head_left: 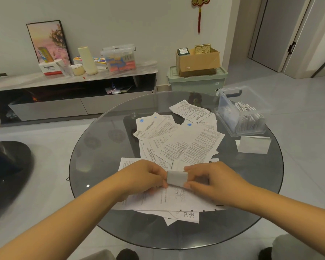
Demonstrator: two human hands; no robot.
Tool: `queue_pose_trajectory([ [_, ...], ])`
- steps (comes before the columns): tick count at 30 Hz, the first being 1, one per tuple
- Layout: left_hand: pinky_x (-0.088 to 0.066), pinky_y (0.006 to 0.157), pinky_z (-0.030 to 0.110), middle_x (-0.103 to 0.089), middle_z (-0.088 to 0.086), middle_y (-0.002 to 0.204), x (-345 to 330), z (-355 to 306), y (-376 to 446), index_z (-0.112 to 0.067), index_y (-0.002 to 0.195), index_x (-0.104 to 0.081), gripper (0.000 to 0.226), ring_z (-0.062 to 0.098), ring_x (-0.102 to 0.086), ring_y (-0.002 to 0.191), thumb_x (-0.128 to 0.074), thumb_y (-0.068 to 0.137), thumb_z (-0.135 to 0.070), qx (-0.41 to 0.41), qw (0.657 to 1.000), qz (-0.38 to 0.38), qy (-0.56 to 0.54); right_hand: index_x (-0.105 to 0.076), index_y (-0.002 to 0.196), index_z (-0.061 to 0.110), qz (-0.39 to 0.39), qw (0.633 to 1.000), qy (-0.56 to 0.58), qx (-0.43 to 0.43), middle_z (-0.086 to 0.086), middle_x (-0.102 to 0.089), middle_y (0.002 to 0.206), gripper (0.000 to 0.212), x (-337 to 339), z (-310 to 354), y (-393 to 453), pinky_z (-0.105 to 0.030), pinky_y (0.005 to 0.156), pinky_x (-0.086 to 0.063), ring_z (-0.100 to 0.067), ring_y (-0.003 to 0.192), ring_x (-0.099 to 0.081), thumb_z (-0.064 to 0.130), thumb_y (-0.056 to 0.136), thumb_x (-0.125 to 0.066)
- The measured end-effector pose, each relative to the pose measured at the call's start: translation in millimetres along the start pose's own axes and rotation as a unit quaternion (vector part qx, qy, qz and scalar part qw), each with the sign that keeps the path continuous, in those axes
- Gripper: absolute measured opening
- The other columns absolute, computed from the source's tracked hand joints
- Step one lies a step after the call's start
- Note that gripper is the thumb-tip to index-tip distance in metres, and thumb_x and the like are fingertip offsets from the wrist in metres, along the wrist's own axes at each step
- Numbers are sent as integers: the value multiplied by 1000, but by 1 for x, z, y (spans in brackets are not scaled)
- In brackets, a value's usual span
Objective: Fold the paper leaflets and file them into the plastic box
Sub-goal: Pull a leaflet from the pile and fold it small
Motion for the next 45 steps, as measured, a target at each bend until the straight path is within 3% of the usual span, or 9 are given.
queue_pose_trajectory([
  [5,-43,67,18,-62,-16,71,-2,-3,3,-28,81,-70,5,0,-53,64,-71,80,-33,-48,996,-40,57,-58,71,26,-52,998,18,-30,8,-62,75,17,5,-7,4,-15,66,-39,-4,71,-52,28,88,-61],
  [10,-40,61,18,-55,-12,66,-5,-7,9,-24,69,-60,22,3,-48,61,-70,81,-40,-70,983,-142,88,-51,68,34,-80,995,-23,-48,16,-51,82,22,3,-13,8,-17,76,-31,-6,89,-42,33,87,-61],
  [17,-41,65,24,-55,-12,69,-6,-12,14,-26,74,-52,24,5,-51,67,-69,81,-43,-73,971,-178,145,-48,66,39,-101,990,-55,-81,15,-49,93,24,3,-18,10,-22,86,-21,-7,98,-34,40,80,-67],
  [21,-39,63,24,-55,-12,76,-4,-17,18,-29,78,-48,28,5,-51,69,-74,77,-38,-101,967,-180,150,-53,86,33,-131,987,-72,-64,15,-43,101,21,7,-15,9,-21,87,-21,-7,101,-30,37,77,-72],
  [25,-38,68,18,-52,-15,86,-7,-29,17,-32,75,-61,15,2,-47,73,-75,77,-33,-182,954,-136,194,-58,120,36,-81,988,-129,-2,23,-43,121,31,2,-6,11,-18,94,-12,-4,121,-26,39,89,-57],
  [31,-44,84,21,-56,-18,96,-6,-33,12,-29,104,-68,24,0,-48,89,-65,84,-42,-271,903,-109,315,-50,131,36,-24,991,-128,16,18,-43,132,39,1,-10,13,-19,101,-13,-6,126,-26,41,92,-51],
  [37,-39,66,9,-55,-21,84,-7,-43,4,-23,97,-72,16,-3,-52,71,-59,91,-30,-351,882,-157,271,-63,116,36,-68,992,-103,37,18,-52,116,28,8,-12,10,-18,94,-18,-4,110,-33,38,88,-60],
  [41,-41,66,9,-52,-24,76,-2,-54,6,-20,88,-69,9,-6,-51,69,-61,90,-20,-362,886,-201,208,-73,92,25,-161,984,-64,46,13,-65,94,11,28,-9,4,-26,90,-37,-9,97,-50,29,87,-63],
  [45,-44,66,12,-61,-11,70,4,-71,7,-18,78,-66,17,3,-57,69,-60,88,-7,-357,888,-250,145,-68,90,26,-214,976,-26,24,22,-57,80,8,45,-9,-7,-10,73,-37,2,86,-49,29,89,-61],
])
Point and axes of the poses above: each hand's wrist, its own y-axis towards the middle knuckle, its own x-axis out of the back of the hand, z = x × y, the point moved 7 cm from there along y, towards the middle knuckle
